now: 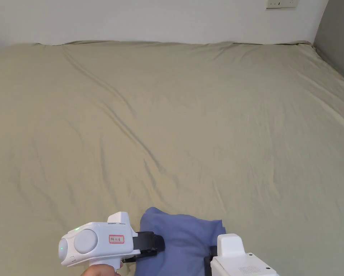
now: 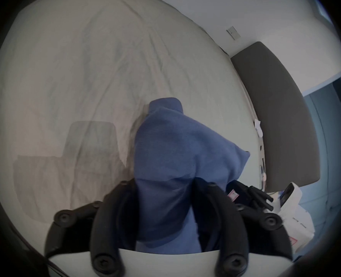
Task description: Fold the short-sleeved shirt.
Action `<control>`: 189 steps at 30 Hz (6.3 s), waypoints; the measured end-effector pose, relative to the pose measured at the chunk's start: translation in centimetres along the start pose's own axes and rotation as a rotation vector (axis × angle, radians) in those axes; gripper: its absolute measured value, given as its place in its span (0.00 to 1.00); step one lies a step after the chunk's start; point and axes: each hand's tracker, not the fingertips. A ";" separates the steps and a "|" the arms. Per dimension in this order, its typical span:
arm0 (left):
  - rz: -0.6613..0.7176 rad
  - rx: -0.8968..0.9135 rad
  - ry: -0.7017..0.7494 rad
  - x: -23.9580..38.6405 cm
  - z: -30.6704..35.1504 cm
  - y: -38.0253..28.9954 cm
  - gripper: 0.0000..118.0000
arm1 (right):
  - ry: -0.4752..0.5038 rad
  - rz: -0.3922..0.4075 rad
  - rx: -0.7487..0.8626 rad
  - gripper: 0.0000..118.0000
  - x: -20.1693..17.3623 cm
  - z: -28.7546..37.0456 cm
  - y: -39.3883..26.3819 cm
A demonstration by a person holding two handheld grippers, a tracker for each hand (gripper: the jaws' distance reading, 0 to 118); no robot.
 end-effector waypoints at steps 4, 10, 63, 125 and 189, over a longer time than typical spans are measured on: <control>0.005 0.019 -0.009 0.2 0.7 -0.4 0.17 | 0.015 0.008 0.009 0.02 0.1 0.9 0.8; -0.100 0.068 0.029 -0.2 5.1 2.2 0.16 | 0.016 0.024 0.165 0.02 -0.1 4.3 5.7; -0.480 1.218 0.521 9.4 33.0 3.9 0.94 | -0.200 0.169 0.810 0.02 -0.8 21.5 17.3; -0.710 1.203 0.382 17.5 18.5 -1.3 0.00 | -0.380 0.127 0.882 0.02 4.8 24.4 14.1; -0.672 1.175 0.382 16.7 18.1 -0.7 1.00 | -0.353 0.114 0.868 1.00 4.6 23.7 14.2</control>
